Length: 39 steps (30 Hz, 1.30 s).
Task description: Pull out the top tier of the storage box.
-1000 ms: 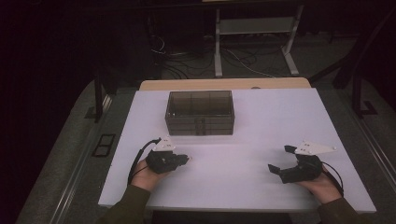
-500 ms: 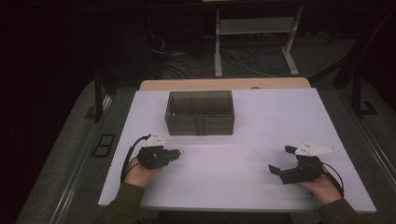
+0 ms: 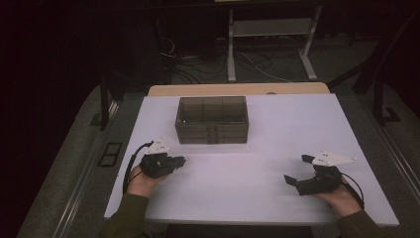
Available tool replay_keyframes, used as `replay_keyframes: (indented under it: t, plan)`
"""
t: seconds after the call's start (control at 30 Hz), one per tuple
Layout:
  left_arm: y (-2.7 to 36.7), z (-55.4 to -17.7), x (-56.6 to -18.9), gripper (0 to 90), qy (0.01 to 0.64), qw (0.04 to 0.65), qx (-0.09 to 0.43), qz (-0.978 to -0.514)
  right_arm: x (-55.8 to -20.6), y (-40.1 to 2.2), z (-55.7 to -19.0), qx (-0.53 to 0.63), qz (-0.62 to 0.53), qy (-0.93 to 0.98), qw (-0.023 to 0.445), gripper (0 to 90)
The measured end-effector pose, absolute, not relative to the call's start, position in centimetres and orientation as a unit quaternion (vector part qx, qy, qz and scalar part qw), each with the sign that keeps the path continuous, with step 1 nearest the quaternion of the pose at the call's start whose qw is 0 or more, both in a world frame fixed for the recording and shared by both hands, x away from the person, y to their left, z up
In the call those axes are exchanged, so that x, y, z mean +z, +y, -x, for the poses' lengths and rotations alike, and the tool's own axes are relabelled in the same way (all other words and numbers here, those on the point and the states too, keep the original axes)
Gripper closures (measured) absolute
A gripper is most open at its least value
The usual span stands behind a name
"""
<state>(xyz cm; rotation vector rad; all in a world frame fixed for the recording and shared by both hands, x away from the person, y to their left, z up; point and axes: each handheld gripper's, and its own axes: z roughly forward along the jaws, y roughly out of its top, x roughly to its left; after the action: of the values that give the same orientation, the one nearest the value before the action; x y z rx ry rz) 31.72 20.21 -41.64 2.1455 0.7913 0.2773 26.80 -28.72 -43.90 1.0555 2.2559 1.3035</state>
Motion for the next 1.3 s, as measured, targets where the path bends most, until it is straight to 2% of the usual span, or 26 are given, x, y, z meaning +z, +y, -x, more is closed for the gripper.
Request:
replay_keyframes:
  t: [0.8, 1.3]
  plan:
    - [24.0, -32.5, -42.1, 83.2, 0.366, 0.379, 0.141, -0.838, -43.9, -28.5, -26.9, 0.459, -0.367, 0.792, 0.166, 0.5]
    - [25.2, -32.9, -43.3, 83.0, 0.392, 0.356, 0.138, -0.837, -43.8, -28.5, -27.2, 0.464, -0.366, 0.788, 0.172, 0.5]
